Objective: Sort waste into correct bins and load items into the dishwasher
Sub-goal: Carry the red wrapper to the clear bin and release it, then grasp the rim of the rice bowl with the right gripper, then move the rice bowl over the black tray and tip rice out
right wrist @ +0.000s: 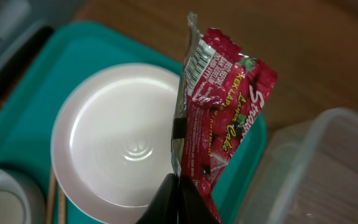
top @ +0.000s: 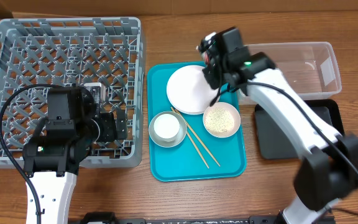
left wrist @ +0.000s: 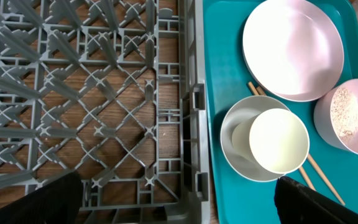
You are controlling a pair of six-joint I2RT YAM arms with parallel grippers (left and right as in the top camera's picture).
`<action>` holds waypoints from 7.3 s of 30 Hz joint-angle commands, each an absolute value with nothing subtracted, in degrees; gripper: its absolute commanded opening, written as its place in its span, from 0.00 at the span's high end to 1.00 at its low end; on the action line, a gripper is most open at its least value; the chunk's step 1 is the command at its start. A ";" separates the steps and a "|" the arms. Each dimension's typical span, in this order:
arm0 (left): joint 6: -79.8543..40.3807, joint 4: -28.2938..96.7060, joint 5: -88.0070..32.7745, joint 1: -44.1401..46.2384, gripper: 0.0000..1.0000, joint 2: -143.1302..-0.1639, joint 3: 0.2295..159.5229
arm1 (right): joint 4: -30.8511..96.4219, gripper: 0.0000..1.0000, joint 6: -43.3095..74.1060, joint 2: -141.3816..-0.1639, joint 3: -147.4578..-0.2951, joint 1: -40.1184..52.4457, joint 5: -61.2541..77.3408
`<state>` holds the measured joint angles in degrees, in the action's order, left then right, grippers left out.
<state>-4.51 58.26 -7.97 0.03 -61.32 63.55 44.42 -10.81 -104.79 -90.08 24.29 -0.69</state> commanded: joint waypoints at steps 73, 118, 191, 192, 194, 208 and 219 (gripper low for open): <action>-5.34 57.82 -8.62 0.36 0.00 -61.52 64.99 | 39.64 0.69 12.05 -94.74 -57.41 34.04 3.01; -5.34 57.80 -8.60 0.36 0.00 -61.52 64.99 | 41.21 0.96 18.13 -95.48 -55.90 34.54 -2.50; -5.34 57.58 -8.43 0.36 0.00 -61.52 64.99 | 51.24 0.96 -0.49 -88.47 -57.87 -31.88 69.47; -5.34 57.56 -8.43 0.36 0.00 -61.52 64.99 | 51.20 0.96 -0.51 -88.92 -57.49 -32.73 70.35; -5.34 57.56 -8.43 0.36 0.00 -61.52 64.99 | 50.72 0.96 -0.51 -89.60 -56.60 -34.30 71.26; -5.32 57.06 -8.43 0.36 0.00 -61.52 64.99 | 44.86 0.96 -0.47 -89.82 -50.96 -43.62 86.54; -5.34 57.10 -8.43 0.36 0.00 -61.52 64.99 | 45.50 0.96 2.15 -89.82 -50.96 -47.07 89.93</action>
